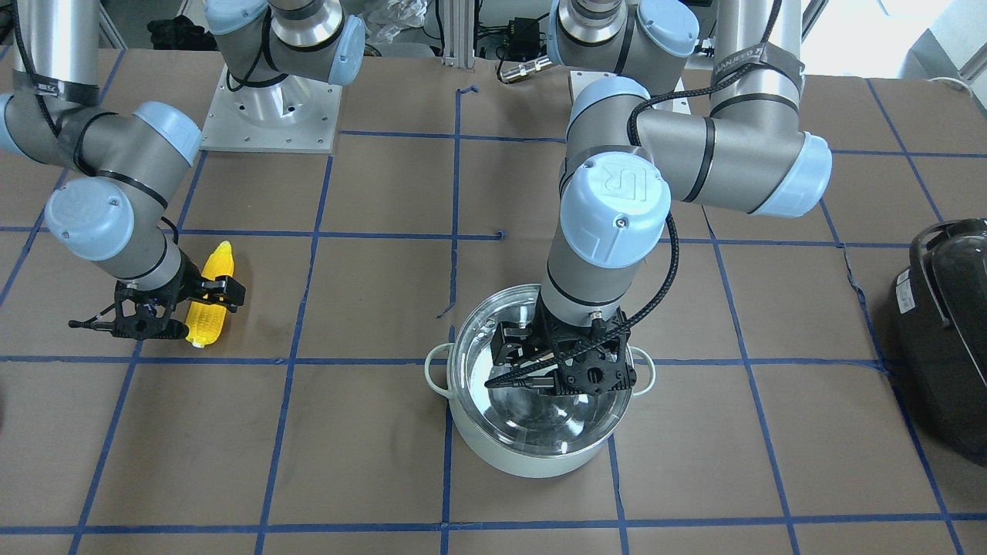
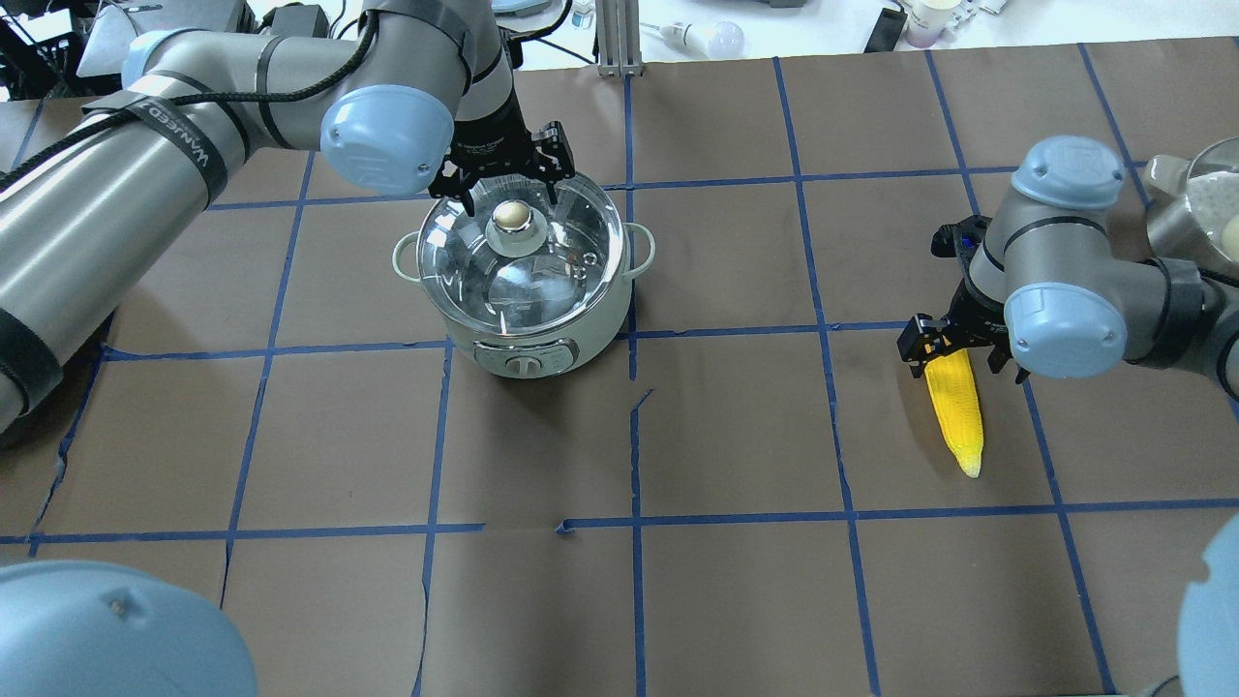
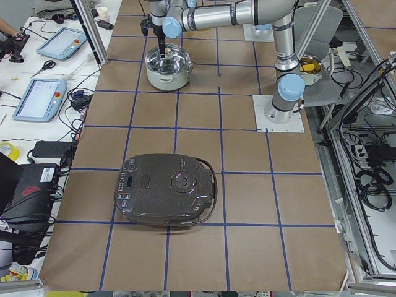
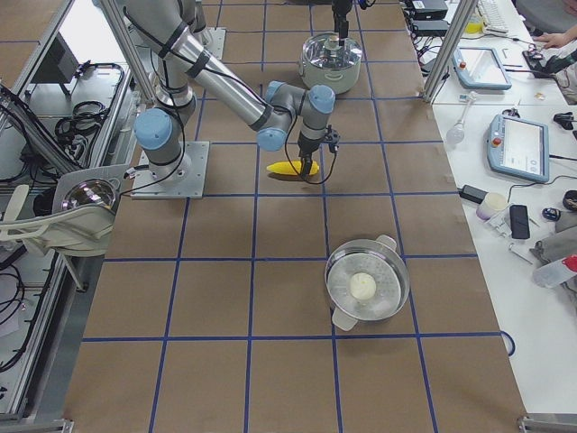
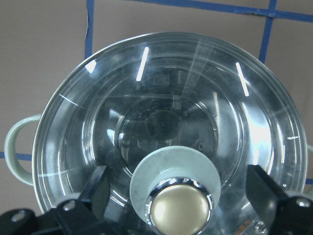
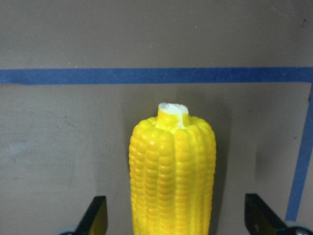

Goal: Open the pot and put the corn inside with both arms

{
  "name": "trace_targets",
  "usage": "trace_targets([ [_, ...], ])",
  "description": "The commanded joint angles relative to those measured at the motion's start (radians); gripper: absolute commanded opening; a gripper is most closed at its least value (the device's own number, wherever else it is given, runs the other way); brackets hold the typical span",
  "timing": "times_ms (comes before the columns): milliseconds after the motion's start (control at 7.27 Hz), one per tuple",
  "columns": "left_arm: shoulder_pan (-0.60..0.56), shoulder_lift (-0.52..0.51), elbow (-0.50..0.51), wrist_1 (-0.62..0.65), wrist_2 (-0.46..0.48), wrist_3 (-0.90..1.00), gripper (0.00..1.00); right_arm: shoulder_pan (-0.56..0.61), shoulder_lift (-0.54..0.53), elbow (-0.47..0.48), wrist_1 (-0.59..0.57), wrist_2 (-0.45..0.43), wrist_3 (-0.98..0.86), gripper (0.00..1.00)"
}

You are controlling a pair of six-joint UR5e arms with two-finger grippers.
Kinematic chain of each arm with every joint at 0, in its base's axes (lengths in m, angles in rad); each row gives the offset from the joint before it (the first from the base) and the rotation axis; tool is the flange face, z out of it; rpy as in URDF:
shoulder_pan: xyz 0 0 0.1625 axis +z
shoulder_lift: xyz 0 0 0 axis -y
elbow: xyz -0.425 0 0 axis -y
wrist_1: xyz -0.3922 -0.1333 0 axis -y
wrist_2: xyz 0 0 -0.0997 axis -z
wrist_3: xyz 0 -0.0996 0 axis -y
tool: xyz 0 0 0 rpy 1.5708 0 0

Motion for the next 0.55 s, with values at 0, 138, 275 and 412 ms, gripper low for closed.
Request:
trace_targets([
  [0,-0.001,-0.002,-0.013,-0.011,0.002,0.005,0.56,0.000,0.017,0.003,-0.009,0.006,0.001,0.82],
  [138,-0.003,0.007,-0.019,-0.013,0.002,0.005,0.28,-0.002,0.017,0.002,-0.009,0.005,0.003,0.47],
  [275,-0.003,0.007,-0.019,-0.013,0.000,0.005,0.16,-0.002,0.017,0.002,-0.007,0.002,0.003,0.06],
  [412,-0.003,0.012,-0.013,-0.014,0.000,0.005,0.12,-0.002,0.016,0.000,-0.006,0.002,0.006,0.00],
])
